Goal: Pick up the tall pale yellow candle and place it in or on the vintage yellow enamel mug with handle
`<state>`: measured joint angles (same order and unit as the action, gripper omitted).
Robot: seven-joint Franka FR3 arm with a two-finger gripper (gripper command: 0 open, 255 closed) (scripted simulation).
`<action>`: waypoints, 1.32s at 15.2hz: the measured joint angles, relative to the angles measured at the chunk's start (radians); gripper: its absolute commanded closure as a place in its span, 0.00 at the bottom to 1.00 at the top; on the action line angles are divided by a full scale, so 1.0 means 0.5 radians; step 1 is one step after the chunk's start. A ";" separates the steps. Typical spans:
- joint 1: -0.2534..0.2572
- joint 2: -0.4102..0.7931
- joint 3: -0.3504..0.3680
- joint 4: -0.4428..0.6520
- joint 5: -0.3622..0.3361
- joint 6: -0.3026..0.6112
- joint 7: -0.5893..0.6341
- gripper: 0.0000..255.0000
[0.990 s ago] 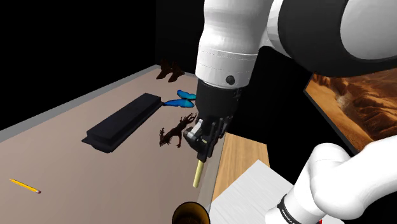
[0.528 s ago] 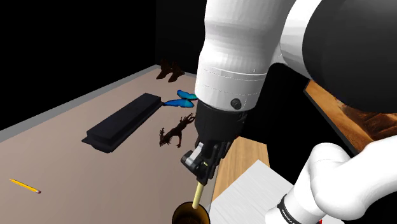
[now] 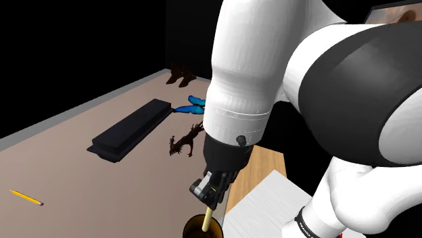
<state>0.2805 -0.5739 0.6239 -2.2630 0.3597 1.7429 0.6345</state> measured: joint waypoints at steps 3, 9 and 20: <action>0.003 0.008 0.024 -0.073 0.014 0.082 -0.005 1.00; 0.010 0.027 0.070 -0.222 0.043 0.250 -0.021 1.00; 0.012 0.036 0.088 -0.256 0.052 0.296 -0.019 0.00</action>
<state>0.2866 -0.5557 0.6681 -2.3910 0.3859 1.8907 0.6252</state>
